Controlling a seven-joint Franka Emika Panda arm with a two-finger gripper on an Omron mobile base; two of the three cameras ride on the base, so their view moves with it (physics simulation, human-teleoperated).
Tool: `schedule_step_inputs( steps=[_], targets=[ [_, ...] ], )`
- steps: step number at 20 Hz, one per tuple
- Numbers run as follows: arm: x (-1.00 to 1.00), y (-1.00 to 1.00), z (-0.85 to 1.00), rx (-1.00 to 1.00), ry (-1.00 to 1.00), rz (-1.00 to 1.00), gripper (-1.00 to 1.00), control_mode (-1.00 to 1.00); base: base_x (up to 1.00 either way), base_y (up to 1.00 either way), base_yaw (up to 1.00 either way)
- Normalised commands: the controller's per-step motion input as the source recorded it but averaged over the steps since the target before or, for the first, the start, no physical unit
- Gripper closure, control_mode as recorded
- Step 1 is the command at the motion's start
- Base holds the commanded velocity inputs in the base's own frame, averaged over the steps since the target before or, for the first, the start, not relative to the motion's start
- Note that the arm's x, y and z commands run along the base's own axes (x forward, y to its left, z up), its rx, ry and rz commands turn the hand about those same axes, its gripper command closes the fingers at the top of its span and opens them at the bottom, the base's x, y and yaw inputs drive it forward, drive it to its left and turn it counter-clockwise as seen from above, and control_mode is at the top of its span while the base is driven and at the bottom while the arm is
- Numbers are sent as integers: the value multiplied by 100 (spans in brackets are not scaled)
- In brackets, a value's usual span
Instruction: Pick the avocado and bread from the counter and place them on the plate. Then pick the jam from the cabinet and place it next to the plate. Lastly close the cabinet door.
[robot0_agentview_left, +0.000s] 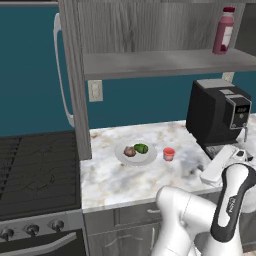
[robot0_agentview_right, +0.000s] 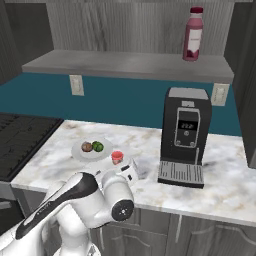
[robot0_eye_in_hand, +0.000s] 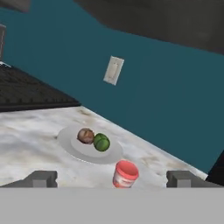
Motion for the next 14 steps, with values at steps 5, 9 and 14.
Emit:
schedule_step_inputs(
  steps=[5,9,14],
  targets=[
    [-24,-11,23,5,-15,0,-100,-100,0,0,0],
    [-12,-33,26,11,-8,1,-100,-100,0,0,0],
    [-11,-36,39,13,0,2,-100,-100,0,0,0]
  ],
)
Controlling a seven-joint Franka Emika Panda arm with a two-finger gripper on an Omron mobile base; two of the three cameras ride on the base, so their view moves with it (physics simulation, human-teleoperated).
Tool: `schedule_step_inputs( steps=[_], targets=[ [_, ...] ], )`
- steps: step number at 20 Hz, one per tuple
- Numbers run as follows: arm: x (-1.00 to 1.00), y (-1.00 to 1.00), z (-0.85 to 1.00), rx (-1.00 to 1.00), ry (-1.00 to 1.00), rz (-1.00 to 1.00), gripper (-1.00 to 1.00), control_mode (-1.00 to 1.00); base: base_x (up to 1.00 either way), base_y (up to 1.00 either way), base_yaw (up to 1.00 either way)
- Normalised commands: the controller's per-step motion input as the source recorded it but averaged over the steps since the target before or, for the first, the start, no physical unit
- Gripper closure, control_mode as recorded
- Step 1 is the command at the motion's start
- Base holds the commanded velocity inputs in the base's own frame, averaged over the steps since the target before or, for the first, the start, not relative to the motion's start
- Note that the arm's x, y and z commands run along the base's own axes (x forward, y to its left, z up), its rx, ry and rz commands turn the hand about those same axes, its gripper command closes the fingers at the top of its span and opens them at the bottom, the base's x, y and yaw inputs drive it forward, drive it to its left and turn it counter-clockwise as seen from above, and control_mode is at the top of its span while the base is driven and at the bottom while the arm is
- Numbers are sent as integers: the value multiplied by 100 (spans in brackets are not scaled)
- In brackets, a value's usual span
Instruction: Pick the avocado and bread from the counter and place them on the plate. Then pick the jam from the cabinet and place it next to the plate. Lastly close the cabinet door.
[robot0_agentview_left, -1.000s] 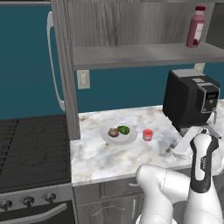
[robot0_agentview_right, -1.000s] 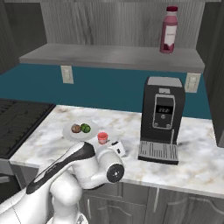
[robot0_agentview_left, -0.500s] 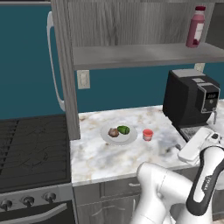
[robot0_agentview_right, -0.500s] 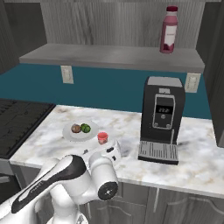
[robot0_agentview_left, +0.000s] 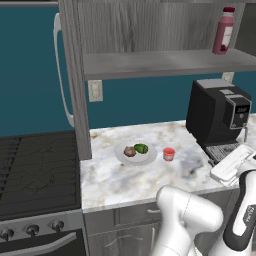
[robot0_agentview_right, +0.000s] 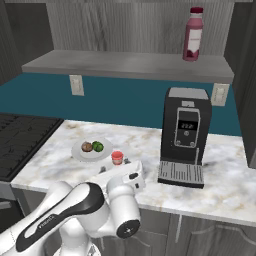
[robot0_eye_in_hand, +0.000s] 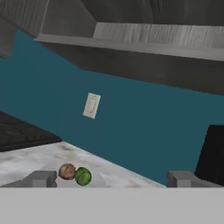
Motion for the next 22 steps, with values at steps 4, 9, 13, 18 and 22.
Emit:
schedule_step_inputs(
  steps=[4,9,13,18,22],
  targets=[
    [-11,-34,48,15,-5,1,-100,-100,0,0,0],
    [-22,-34,43,12,-13,0,-100,-100,0,0,0],
    [-27,-36,31,7,-12,0,-100,-100,0,0,0],
    [-22,-42,29,5,-8,0,-100,-100,0,0,0],
    [-10,-44,42,7,-6,0,-100,-100,0,0,0]
  ],
)
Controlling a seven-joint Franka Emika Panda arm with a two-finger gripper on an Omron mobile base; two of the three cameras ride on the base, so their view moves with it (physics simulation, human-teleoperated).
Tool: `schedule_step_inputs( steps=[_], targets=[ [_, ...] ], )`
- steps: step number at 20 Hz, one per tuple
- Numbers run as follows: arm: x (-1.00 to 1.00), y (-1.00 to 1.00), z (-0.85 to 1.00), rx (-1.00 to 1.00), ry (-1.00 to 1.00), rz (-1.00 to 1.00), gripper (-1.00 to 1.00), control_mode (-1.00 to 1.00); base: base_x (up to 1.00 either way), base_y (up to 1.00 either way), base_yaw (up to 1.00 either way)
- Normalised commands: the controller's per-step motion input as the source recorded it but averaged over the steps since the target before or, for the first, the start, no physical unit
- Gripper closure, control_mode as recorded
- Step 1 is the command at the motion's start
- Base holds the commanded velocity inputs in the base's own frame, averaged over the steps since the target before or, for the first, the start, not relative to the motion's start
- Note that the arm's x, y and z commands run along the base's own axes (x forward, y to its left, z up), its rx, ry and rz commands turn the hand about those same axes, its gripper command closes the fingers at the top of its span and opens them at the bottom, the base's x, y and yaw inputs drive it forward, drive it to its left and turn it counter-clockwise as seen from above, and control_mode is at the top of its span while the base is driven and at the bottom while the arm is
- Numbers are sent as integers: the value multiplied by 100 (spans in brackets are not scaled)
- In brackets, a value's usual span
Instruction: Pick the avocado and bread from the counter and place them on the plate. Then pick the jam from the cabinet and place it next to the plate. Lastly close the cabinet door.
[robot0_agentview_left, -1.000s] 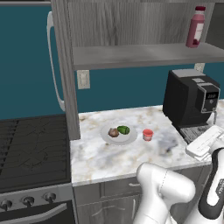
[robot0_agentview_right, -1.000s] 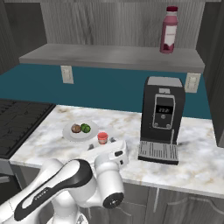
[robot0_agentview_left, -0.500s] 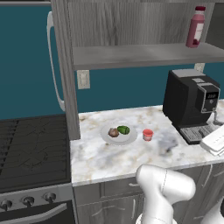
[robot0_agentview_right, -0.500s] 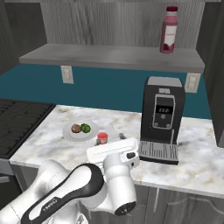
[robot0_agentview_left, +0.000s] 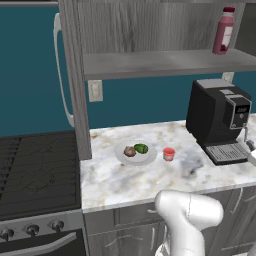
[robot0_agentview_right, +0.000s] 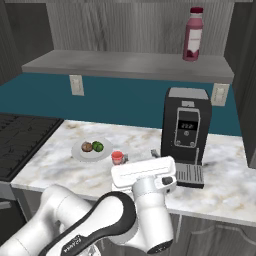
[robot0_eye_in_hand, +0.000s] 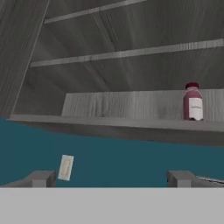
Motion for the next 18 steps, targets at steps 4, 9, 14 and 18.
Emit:
schedule_step_inputs(
  steps=[4,9,14,18],
  targets=[
    [-4,-39,35,5,-4,0,-100,-100,0,0,0],
    [-1,-39,22,1,-2,0,-100,-100,0,0,0],
    [0,-38,2,0,0,0,-100,-100,0,0,0],
    [3,-38,0,0,0,0,-100,-100,0,0,0]
  ],
)
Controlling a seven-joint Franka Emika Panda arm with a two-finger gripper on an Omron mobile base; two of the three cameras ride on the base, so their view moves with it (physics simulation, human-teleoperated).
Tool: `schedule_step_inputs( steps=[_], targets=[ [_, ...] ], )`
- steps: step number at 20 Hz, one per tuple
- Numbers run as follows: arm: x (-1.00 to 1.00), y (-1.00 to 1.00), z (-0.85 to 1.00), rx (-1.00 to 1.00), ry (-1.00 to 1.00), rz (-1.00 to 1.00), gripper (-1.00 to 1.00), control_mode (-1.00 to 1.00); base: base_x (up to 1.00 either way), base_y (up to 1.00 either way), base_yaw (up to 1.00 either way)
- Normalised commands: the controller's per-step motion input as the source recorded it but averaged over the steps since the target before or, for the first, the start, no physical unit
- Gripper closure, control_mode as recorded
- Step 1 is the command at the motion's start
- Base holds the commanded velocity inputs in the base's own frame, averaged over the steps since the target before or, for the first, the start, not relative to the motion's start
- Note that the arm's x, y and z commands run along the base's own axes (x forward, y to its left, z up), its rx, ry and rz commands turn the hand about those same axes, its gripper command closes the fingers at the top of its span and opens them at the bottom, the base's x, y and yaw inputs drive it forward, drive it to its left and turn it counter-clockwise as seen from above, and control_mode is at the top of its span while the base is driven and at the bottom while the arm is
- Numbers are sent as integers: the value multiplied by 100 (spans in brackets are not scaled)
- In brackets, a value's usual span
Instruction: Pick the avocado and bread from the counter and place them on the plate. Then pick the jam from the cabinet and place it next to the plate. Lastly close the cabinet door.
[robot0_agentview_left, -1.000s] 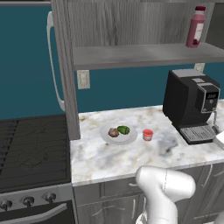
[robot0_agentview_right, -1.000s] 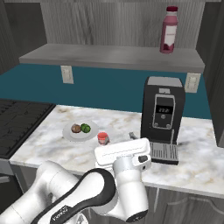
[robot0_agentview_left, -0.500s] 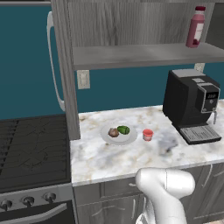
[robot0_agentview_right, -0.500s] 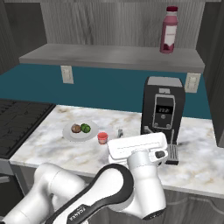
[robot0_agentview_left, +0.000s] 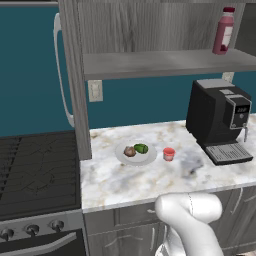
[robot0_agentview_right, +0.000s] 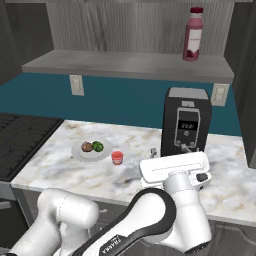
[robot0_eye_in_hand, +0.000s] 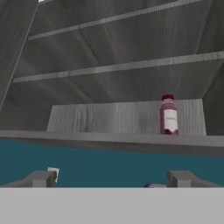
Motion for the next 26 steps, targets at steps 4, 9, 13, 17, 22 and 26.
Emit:
schedule_step_inputs(
  steps=[4,9,13,17,22,26],
  targets=[
    [20,-31,0,0,0,0,-100,-100,0,0,0],
    [35,-23,0,0,0,0,-100,-100,0,0,0],
    [36,-24,0,0,-5,0,-100,-100,0,0,0],
    [33,-35,-3,0,-9,0,-100,-100,0,0,0],
    [27,-41,-7,0,-14,0,-100,-100,0,0,0],
    [22,-38,0,0,-15,0,-100,-100,0,0,0]
  ],
)
